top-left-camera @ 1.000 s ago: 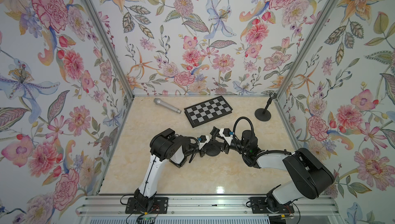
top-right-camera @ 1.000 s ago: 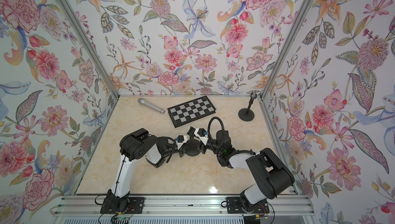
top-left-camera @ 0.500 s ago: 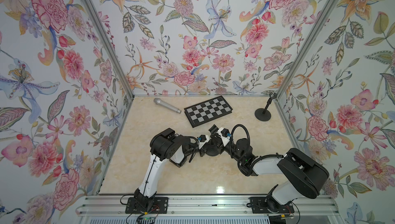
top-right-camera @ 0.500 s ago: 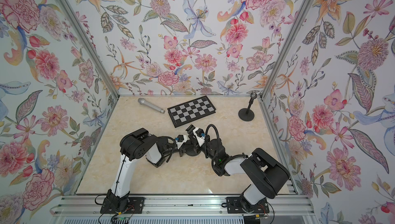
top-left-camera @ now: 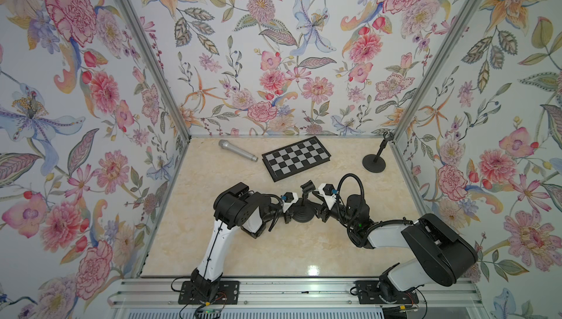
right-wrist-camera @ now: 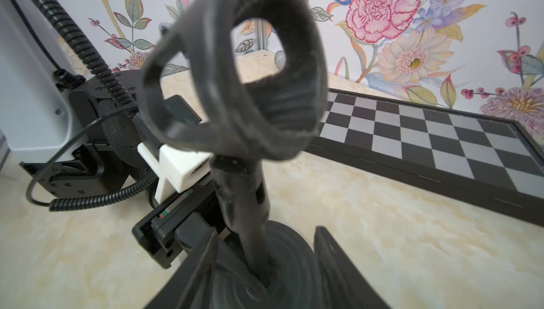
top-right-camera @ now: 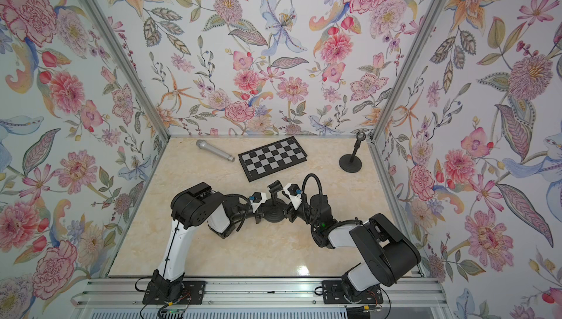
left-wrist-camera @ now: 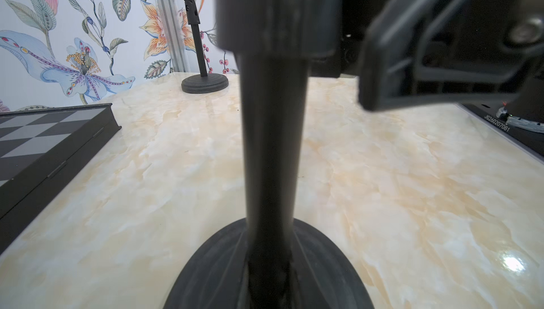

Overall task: Assemble a microphone stand
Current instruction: Screw the microphone stand pole into the microphone stand base.

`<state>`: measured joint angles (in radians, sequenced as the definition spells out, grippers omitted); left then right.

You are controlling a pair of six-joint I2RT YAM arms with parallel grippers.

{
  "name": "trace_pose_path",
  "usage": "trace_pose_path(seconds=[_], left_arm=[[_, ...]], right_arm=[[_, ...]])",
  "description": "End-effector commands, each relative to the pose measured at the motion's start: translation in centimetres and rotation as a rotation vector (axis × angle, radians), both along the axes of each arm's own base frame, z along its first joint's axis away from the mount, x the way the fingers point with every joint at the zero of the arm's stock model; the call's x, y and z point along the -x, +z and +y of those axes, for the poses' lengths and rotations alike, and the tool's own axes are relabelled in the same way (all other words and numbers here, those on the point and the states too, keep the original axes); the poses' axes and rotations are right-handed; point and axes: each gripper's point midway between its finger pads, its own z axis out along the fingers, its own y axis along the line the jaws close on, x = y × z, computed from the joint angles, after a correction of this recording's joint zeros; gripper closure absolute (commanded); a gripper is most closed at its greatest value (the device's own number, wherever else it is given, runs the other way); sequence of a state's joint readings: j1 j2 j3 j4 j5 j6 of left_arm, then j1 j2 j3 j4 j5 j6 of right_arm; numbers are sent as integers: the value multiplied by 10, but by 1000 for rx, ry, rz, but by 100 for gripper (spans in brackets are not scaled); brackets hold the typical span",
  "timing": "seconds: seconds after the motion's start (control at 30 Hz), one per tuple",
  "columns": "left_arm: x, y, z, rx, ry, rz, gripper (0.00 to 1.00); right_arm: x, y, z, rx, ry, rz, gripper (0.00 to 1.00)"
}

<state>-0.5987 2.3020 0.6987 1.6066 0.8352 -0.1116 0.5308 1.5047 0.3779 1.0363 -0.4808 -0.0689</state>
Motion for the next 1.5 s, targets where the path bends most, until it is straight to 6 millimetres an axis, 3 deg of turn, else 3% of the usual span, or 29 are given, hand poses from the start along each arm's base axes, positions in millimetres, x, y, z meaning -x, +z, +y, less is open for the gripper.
trace_pose_path(seconds=[0.0,0.1,0.2,0.33,0.47,0.57,0.67,0.77,0.93,1.0,1.17,1.47], left_arm=[[3,-11,14,26,40,-135,81],[4,-14,13,23,33,-129,81],[3,-11,13,31,34,-134,80],[1,-15,14,24,46,-130,79],[0,-12,13,31,47,-123,77],[-2,-13,15,30,62,-119,77],[-2,-11,14,32,58,-123,77],[-1,-13,12,35,45,-110,81],[1,-15,11,32,25,-111,89],[-1,-13,9,29,23,-108,92],[-1,-30,-5,-43,-41,-71,93],[-3,-34,-9,-81,-52,-66,93]], right_arm=[[23,14,17,7,275,-49,45],[15,18,16,10,272,-87,47],[7,20,16,3,270,-89,57],[-3,17,13,-8,214,-67,77],[-19,14,3,-80,18,-6,100],[-22,1,-5,-96,-200,22,100],[-3,-11,4,-95,-230,43,100],[21,-8,10,-136,-99,-1,72],[25,11,-4,-157,90,-52,57],[24,15,-2,-109,161,-77,54],[15,15,8,35,315,-87,52],[-3,21,11,13,382,-64,53]])
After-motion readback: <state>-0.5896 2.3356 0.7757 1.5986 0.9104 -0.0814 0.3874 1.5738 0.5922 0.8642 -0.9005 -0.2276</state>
